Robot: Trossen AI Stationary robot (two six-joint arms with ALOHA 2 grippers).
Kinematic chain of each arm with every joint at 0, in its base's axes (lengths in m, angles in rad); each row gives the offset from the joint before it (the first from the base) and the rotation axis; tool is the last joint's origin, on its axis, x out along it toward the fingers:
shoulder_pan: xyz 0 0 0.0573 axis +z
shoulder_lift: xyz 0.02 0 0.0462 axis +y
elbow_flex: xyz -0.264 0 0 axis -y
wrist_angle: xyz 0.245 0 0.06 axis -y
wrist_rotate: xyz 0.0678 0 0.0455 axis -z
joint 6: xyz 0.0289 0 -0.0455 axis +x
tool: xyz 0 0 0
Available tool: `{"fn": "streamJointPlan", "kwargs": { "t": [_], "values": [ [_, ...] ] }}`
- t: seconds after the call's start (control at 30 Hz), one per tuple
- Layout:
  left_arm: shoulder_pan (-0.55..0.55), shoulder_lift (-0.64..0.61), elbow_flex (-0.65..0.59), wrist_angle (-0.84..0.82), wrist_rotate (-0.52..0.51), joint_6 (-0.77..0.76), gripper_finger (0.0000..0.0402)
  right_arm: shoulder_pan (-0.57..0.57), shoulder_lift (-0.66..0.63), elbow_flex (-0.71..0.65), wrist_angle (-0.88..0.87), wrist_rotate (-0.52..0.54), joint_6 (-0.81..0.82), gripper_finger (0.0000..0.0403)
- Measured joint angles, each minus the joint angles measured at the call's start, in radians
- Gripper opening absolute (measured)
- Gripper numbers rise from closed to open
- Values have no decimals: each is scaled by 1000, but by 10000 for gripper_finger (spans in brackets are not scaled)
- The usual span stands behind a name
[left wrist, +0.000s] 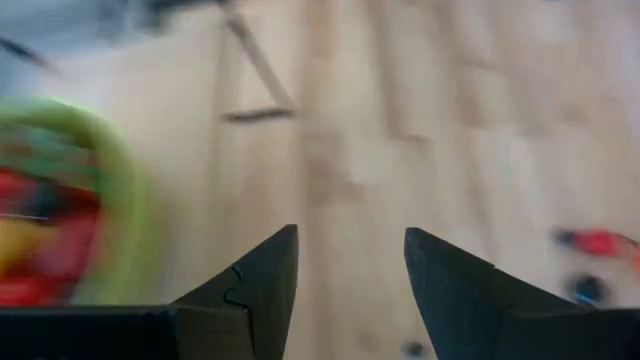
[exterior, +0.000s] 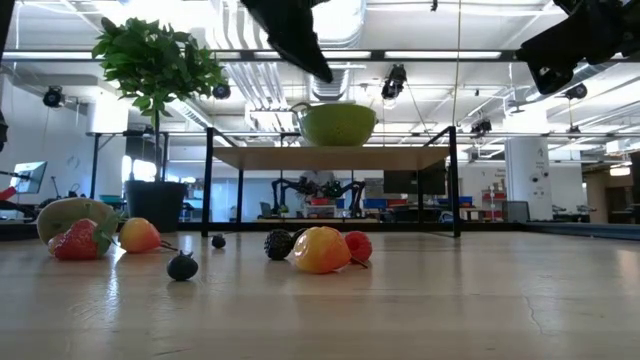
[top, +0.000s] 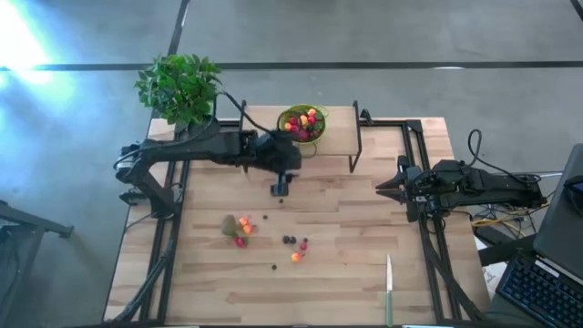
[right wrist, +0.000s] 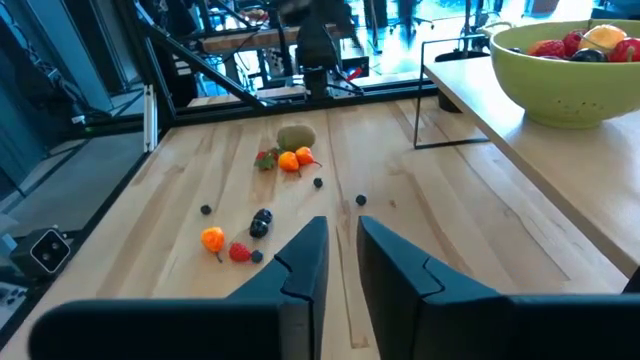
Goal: Pick & Place Fruit
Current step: Put the blueberry into the green strainer bowl on the shelf
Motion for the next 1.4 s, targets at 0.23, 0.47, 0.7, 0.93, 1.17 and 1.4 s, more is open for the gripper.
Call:
{"fn": "streamJointPlan", "kwargs": {
  "t": [0.23, 0.47, 0.7, 0.93, 1.17, 1.4],
  "values": [
    [-10, 1, -224, 71, 70, 5, 190, 0, 0, 0, 0, 0, 0, 40],
    [-9, 2, -434, 255, 68, 66, 190, 0, 0, 0, 0, 0, 0, 45],
    [-9, 2, -559, 409, 73, 89, 190, 0, 0, 0, 0, 0, 0, 67],
    [-10, 2, -647, 545, 81, 96, 190, 0, 0, 0, 0, 0, 0, 91],
    [-10, 10, -703, 637, 84, 79, 190, 0, 0, 0, 0, 0, 0, 112],
    [-10, 86, -704, 665, 84, 72, 190, 0, 0, 0, 0, 0, 0, 132]
  ]
}}
